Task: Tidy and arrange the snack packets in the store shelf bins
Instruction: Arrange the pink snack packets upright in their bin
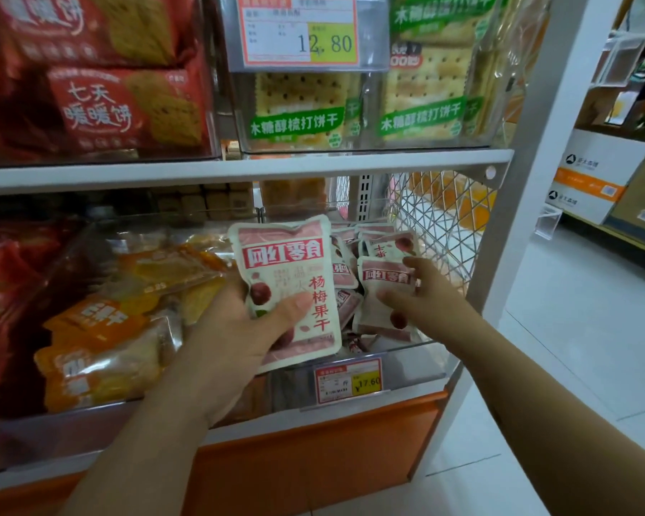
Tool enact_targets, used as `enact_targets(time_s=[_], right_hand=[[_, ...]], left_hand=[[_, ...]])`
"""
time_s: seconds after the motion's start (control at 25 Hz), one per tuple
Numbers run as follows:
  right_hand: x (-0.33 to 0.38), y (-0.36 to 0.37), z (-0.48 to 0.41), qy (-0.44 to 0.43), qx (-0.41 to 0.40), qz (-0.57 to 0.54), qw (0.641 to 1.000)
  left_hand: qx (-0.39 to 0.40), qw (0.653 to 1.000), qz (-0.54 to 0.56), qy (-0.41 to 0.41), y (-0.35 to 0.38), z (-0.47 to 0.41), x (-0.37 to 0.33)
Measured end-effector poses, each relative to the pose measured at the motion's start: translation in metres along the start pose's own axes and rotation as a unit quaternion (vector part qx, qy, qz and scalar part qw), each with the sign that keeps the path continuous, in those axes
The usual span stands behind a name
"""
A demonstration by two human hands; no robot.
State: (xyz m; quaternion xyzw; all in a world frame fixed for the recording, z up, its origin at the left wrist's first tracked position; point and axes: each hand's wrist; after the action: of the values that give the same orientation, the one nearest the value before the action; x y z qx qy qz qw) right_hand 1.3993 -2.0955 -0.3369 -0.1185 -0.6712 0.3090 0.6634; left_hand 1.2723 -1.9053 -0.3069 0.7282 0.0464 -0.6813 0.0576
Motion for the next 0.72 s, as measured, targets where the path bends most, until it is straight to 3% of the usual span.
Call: enact_targets(time_s=[0.08,0.28,0.4,0.52,0.72], right_hand=[[-0.009,0.006,-0.015,0.023,-0.013,0.064,0.998],[-0.005,0.01,-0.018,0.021,-0.065,0.038,0.997],[0.005,0.007,-0.003,-0.025,-0.085,0.003,0.996],[0.016,-0.01,0.029,-0.099,-0.158,-0.067,0.98],[0.014,-0.02,0.074,-0.172,-0.202,-0.15,0.952]], left_hand=[[-0.031,0.999,-0.009,0.015,-0.001,-0.003,0.002],[-0.08,0.991,-0.096,0.049,-0.003,-0.006,0.01],[-0.086,0.987,-0.125,0.057,0.003,-0.004,0.014],[-0.081,0.981,-0.154,0.081,0.015,-0.001,0.014],[-0.021,0.97,-0.21,0.122,0.059,-0.018,0.015]])
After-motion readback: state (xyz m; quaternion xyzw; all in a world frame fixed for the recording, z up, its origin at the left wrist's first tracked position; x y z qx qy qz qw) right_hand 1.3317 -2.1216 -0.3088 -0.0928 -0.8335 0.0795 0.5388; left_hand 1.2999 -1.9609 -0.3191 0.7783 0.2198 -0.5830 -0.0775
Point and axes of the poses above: each hand's wrist, its own z-axis away from the middle knuckle, its own y-axis out of the palm, x = y × z, and after that the axes turned 6 degrees about x, right-handed
